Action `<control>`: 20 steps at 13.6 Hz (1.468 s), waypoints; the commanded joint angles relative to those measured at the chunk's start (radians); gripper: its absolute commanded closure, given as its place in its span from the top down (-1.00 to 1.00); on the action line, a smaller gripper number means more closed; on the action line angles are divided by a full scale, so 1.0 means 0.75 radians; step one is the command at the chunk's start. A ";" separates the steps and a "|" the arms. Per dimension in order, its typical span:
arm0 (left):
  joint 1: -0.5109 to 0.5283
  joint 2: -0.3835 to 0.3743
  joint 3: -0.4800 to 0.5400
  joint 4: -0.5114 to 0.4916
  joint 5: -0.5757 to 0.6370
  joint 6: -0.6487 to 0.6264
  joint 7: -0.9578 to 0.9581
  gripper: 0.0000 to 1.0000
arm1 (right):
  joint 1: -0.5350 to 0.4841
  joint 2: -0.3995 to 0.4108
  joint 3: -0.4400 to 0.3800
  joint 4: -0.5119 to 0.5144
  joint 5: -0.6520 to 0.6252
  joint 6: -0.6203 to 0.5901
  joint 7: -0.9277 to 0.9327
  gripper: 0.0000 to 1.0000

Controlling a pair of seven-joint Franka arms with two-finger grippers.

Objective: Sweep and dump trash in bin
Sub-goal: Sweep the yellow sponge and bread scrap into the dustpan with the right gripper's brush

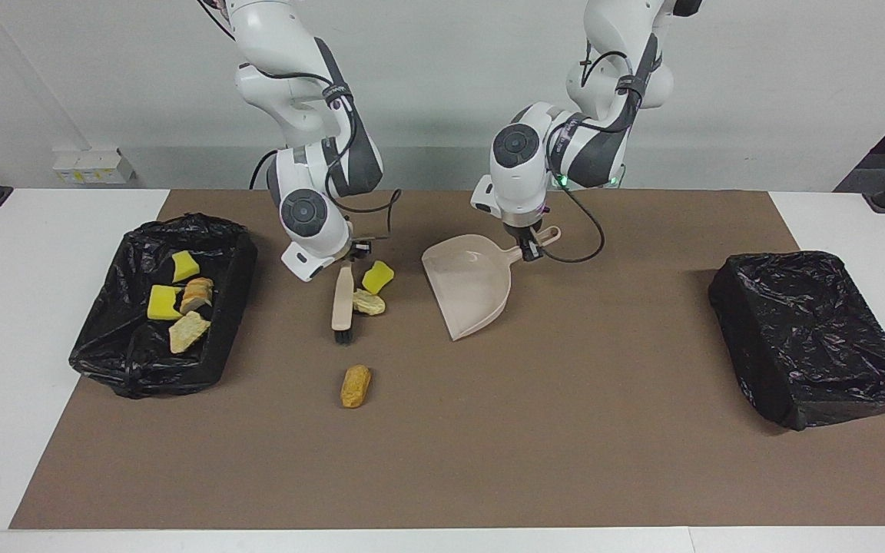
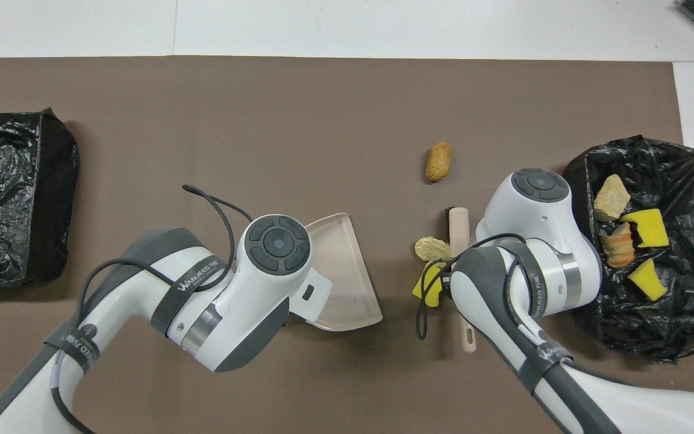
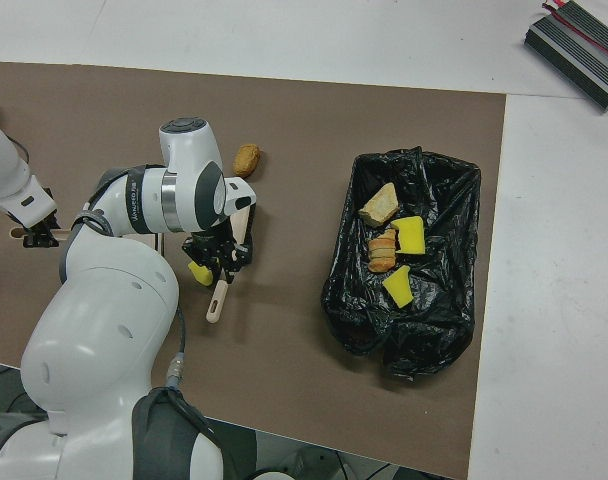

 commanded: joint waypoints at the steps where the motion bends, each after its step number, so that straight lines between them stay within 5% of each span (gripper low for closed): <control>1: 0.001 -0.059 -0.008 -0.081 0.013 0.039 0.064 -1.00 | 0.076 0.008 0.008 -0.016 0.120 0.060 0.104 -1.00; 3: 0.003 -0.064 -0.008 -0.083 0.013 0.029 0.082 -1.00 | 0.172 0.016 0.006 -0.014 0.204 0.095 0.145 -1.00; 9: 0.010 -0.084 -0.006 -0.104 0.017 0.037 0.146 -1.00 | 0.211 0.004 0.014 -0.016 0.710 0.112 -0.090 -1.00; 12: 0.018 -0.080 -0.006 -0.102 0.017 0.052 0.146 -1.00 | 0.193 -0.043 0.012 -0.012 0.830 0.087 -0.115 -1.00; 16: 0.018 -0.094 -0.006 -0.128 0.019 0.019 0.180 -1.00 | 0.067 -0.139 -0.013 0.008 0.757 -0.121 -0.100 -1.00; 20: 0.001 -0.137 -0.016 -0.169 0.054 0.041 0.225 -1.00 | -0.036 -0.225 -0.007 -0.106 0.385 -0.238 -0.113 -1.00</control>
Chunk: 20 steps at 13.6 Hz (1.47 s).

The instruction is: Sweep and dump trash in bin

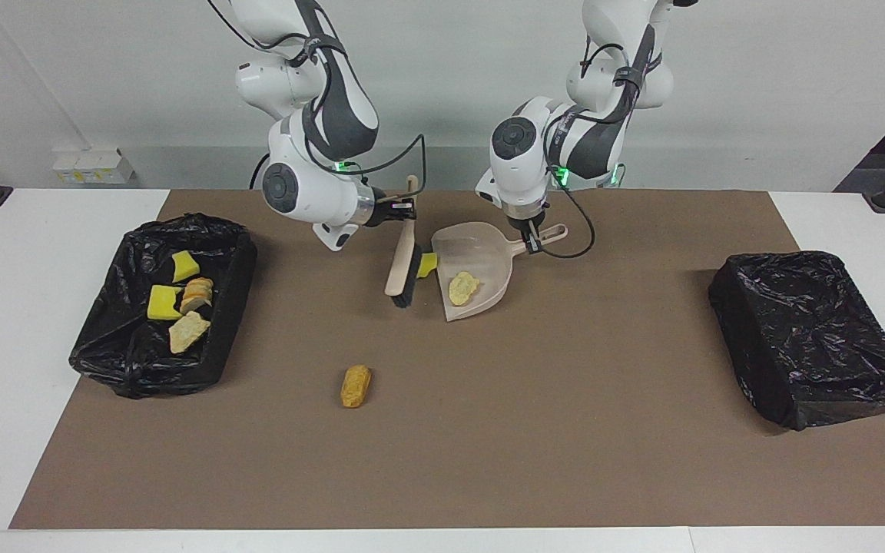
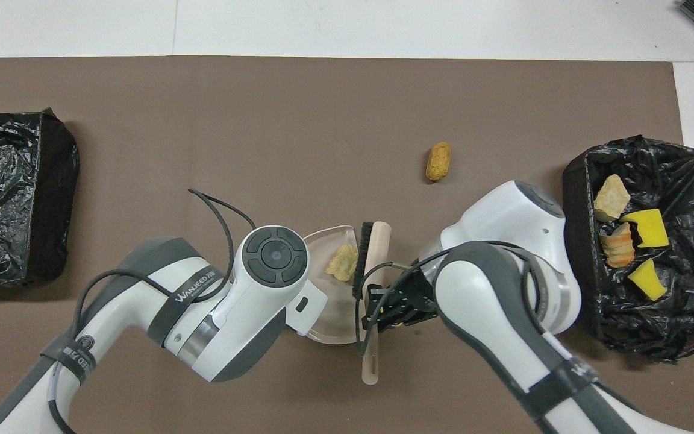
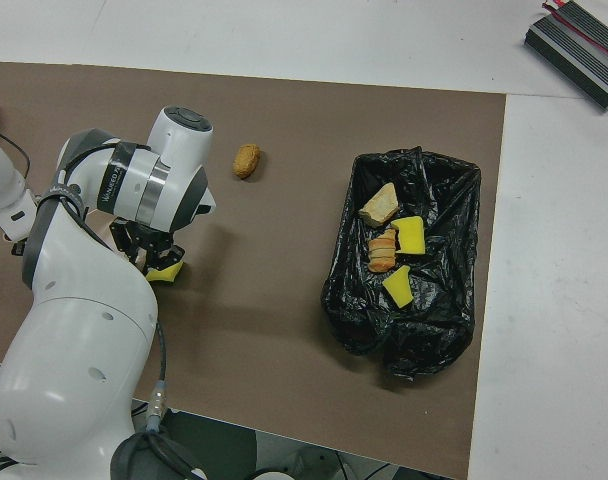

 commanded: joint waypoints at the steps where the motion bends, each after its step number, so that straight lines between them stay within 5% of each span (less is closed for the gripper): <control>1: -0.003 -0.061 -0.007 -0.073 0.024 0.024 0.040 -1.00 | -0.007 -0.118 0.017 -0.174 -0.179 0.014 -0.029 -1.00; 6: 0.001 -0.116 -0.064 -0.142 0.022 0.048 0.030 -1.00 | 0.136 -0.154 0.024 -0.283 -0.288 0.081 0.041 -1.00; 11: 0.013 -0.099 -0.066 -0.144 0.020 0.120 0.028 -1.00 | 0.350 -0.037 0.028 -0.256 -0.179 0.235 0.125 -1.00; 15: 0.017 -0.075 -0.060 -0.140 0.020 0.141 0.028 -1.00 | 0.330 -0.025 0.024 -0.248 0.228 0.241 -0.090 -1.00; 20: 0.050 -0.028 -0.056 -0.091 0.015 0.161 -0.172 -1.00 | 0.175 -0.017 0.009 -0.138 0.042 0.131 -0.074 -1.00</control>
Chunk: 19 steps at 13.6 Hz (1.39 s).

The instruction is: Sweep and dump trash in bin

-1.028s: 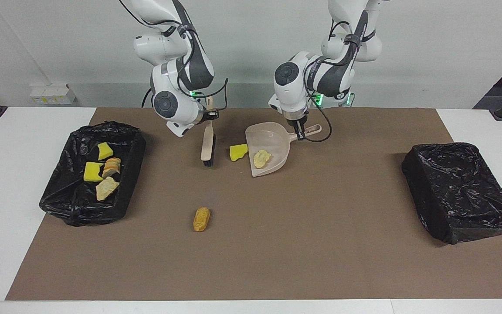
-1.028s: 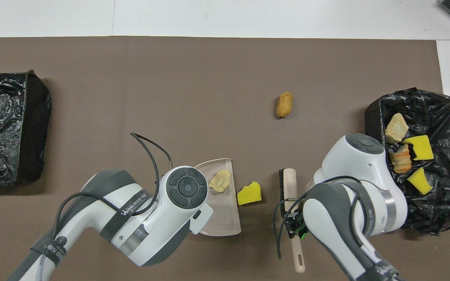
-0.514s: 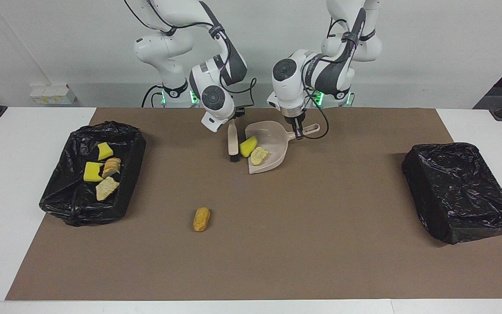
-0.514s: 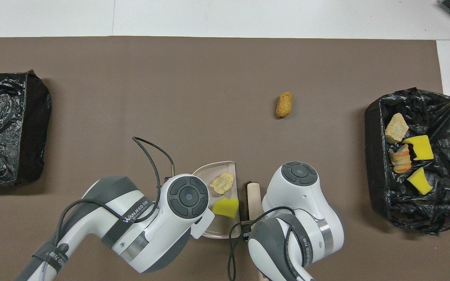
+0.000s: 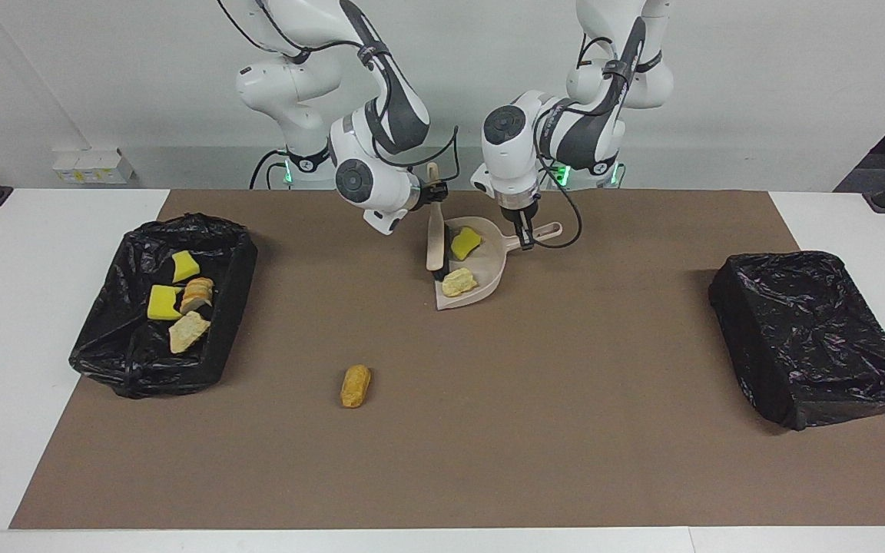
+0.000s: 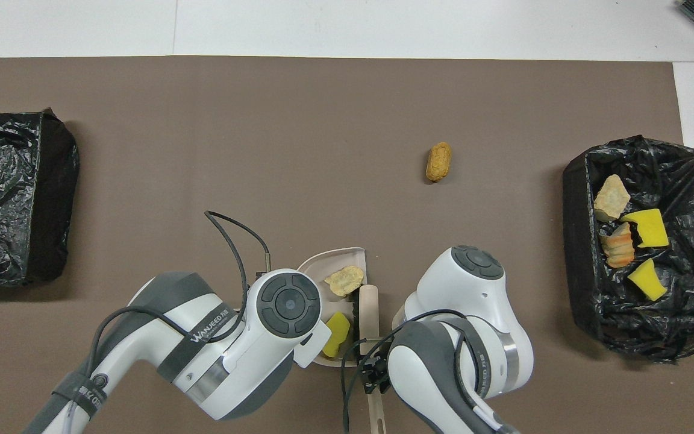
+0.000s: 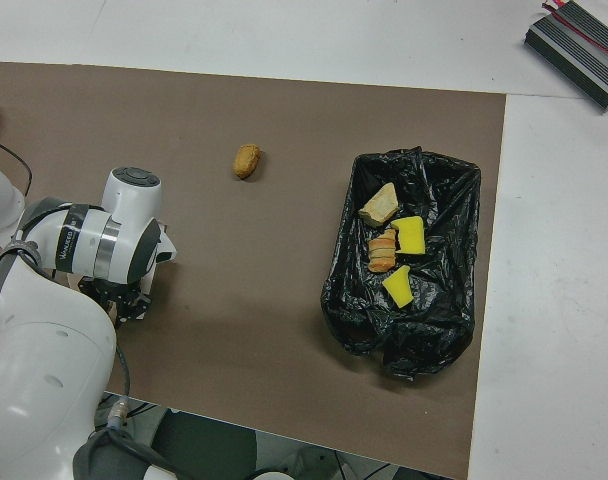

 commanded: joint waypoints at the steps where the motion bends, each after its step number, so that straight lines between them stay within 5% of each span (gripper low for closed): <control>1: 0.038 0.040 0.001 0.025 0.004 0.057 -0.132 -1.00 | -0.159 0.029 0.004 0.127 -0.160 -0.122 -0.032 -1.00; 6: 0.095 0.142 0.005 0.129 0.004 0.131 -0.157 -1.00 | -0.232 0.246 0.010 0.583 -0.687 -0.294 0.084 -1.00; 9: 0.095 0.196 0.026 0.215 0.006 0.108 -0.157 -1.00 | -0.287 0.310 0.012 0.661 -1.013 -0.260 0.064 -1.00; 14: 0.089 0.372 0.032 0.467 0.016 0.000 -0.230 -1.00 | -0.299 0.575 0.012 0.998 -1.226 -0.253 0.001 -1.00; 19: 0.077 0.411 0.030 0.502 0.136 -0.086 -0.338 -1.00 | -0.268 0.809 0.022 1.236 -1.298 -0.229 -0.009 -1.00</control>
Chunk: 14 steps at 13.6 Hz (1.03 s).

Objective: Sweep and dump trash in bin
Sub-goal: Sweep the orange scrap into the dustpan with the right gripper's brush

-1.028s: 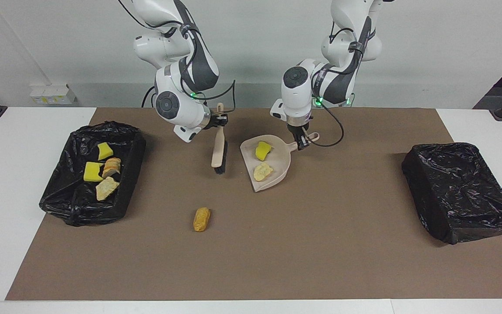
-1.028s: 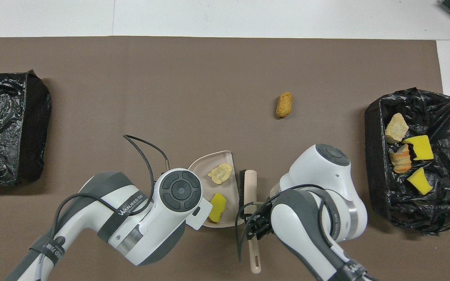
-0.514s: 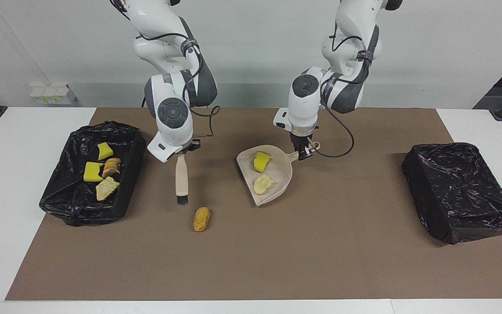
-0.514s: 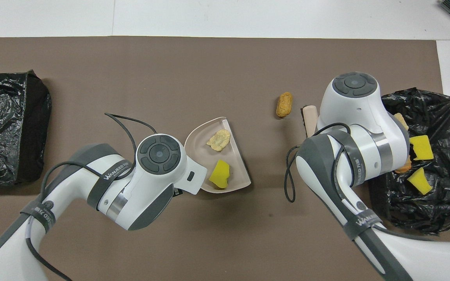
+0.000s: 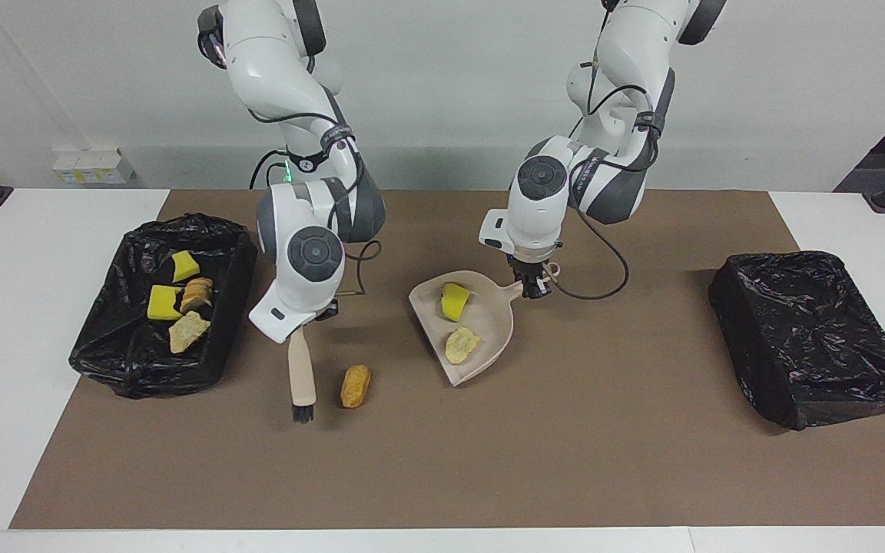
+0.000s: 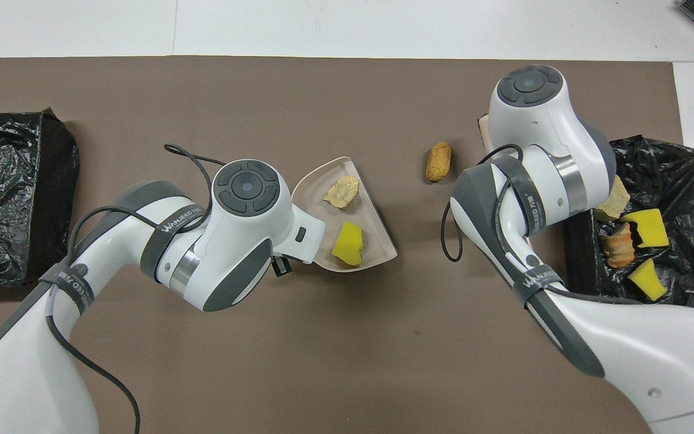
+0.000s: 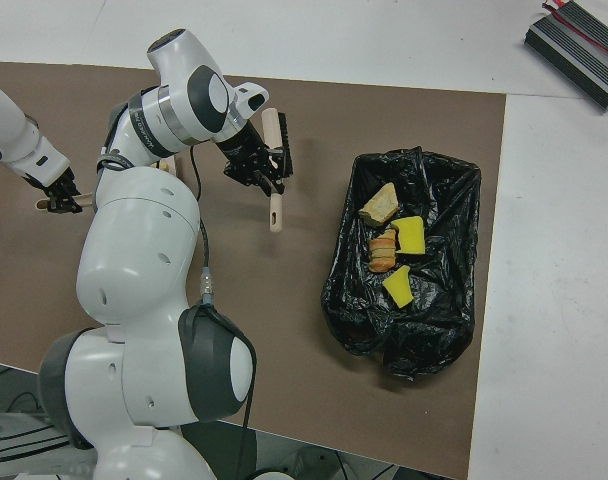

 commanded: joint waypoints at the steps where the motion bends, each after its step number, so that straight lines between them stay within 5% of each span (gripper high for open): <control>1: -0.018 0.035 -0.001 0.044 0.095 -0.056 -0.106 -1.00 | 0.033 0.088 0.015 0.118 -0.030 -0.030 -0.037 -1.00; 8: -0.012 0.029 -0.005 0.020 0.130 -0.056 -0.179 -1.00 | 0.085 0.039 0.177 0.014 0.100 -0.162 -0.051 -1.00; 14: 0.004 0.017 -0.010 -0.032 0.128 -0.033 -0.157 -1.00 | 0.077 -0.078 0.206 -0.254 0.676 -0.018 -0.114 -1.00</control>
